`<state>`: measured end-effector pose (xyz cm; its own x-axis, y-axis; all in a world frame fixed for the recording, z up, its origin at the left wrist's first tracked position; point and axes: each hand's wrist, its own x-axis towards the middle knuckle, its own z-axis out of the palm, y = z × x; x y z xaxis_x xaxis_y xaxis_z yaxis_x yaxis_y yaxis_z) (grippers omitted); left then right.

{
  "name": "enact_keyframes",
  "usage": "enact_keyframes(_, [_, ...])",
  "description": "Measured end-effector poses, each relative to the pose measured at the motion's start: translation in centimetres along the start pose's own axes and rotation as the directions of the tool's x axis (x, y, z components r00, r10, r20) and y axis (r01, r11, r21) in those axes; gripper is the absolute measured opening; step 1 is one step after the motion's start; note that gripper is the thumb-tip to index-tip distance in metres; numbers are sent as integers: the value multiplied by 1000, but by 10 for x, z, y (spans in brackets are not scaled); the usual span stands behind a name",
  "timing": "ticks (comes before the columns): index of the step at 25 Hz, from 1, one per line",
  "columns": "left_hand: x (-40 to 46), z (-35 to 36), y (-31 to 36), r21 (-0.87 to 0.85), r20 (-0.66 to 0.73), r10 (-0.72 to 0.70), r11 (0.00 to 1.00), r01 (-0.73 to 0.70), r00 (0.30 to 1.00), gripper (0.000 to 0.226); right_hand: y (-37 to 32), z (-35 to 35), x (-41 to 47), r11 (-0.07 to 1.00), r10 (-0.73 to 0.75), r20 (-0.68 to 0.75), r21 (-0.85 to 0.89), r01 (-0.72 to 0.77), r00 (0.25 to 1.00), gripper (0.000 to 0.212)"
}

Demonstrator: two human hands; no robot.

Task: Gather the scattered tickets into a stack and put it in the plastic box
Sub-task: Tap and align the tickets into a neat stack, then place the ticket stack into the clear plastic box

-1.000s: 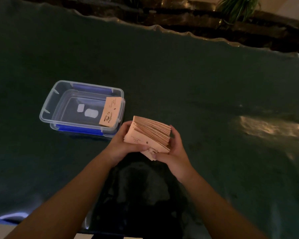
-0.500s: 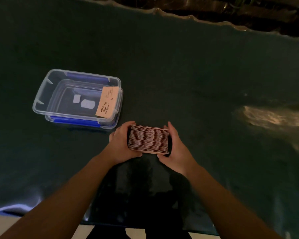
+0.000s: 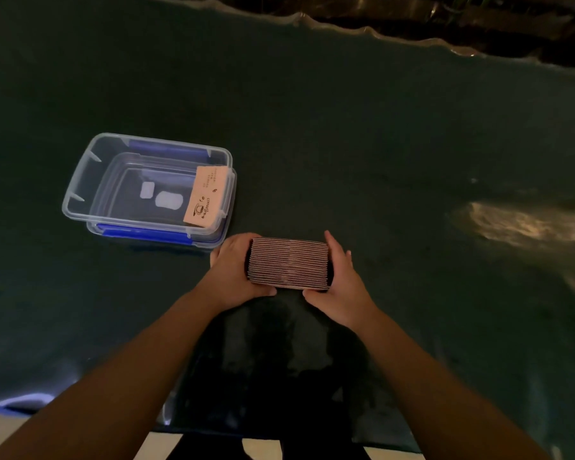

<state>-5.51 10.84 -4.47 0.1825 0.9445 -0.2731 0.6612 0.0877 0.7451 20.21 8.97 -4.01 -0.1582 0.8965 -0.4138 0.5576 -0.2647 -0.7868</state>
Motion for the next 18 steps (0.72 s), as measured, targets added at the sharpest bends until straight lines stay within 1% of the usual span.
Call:
enact_keyframes(3, [-2, 5, -1, 122, 46, 21, 992, -27, 999, 117, 4, 1, 2, 974, -85, 18, -211, 87, 996, 118])
enact_keyframes(6, [-4, 15, 0, 152, 38, 29, 988, -34, 999, 125, 7, 10, 5, 931, -106, 39, -347, 112, 994, 118])
enact_keyframes(10, [-4, 17, -2, 134, -7, 41, 990, -39, 999, 122, 11, 11, 8, 899, -139, 48, -413, 146, 989, 113])
enact_keyframes(12, [-2, 16, -1, 165, -4, 41, 985, -40, 999, 120, 11, 10, 8, 887, -141, 59, -436, 153, 988, 111])
enact_keyframes(16, [-1, 18, -2, 217, -22, 26, 976, -20, 999, 119, 8, 12, 7, 890, -146, 47, -429, 152, 988, 102])
enact_keyframes(18, [-1, 17, -2, 162, -13, 16, 987, -14, 1000, 117, 7, 10, 6, 908, -154, 27, -391, 152, 988, 99])
